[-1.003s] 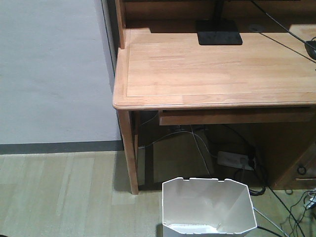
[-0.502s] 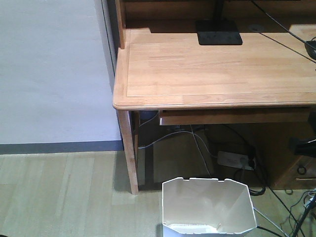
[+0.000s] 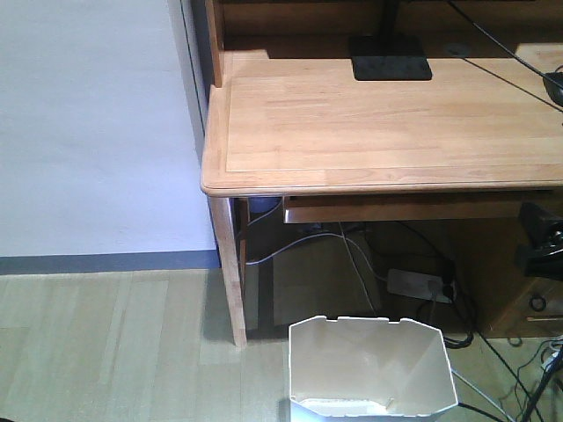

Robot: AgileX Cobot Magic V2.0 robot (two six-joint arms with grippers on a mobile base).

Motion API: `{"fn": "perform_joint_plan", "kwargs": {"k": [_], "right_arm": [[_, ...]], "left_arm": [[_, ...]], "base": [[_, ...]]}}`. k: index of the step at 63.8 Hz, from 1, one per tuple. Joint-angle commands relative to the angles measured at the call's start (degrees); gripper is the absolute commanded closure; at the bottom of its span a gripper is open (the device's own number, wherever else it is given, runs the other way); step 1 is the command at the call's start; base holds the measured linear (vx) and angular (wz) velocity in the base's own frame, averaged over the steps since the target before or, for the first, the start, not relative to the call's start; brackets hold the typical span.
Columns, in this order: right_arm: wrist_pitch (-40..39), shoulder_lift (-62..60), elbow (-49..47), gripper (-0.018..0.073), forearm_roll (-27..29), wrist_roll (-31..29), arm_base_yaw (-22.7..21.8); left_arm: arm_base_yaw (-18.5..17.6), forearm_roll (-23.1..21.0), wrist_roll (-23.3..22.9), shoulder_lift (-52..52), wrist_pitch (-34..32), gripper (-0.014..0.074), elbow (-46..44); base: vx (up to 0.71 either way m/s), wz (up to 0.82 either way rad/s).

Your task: Move trash bin to bedside with robot

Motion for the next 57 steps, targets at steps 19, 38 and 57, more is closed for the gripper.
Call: {"fn": "perform_joint_plan", "kwargs": {"k": [19,38,57], "right_arm": [[11.6,17.8,-13.4,0.0020,2.3,0.4,0.1],[20.4,39.7,-20.5,0.0020,4.5,-0.5,-1.6],[15.8,61.3,-23.9,0.0020,10.5,-11.7,-5.6]], "left_arm": [[0.0,-0.1,-0.3,-0.3,-4.2,0.0603,-1.4],[0.0,-0.1,-0.3,-0.3,-4.2,0.0603,-1.4],[0.0,-0.1,-0.3,-0.3,-4.2,0.0603,-1.4]], "base": [[0.00,0.00],[0.00,0.00],[0.00,0.00]]}}
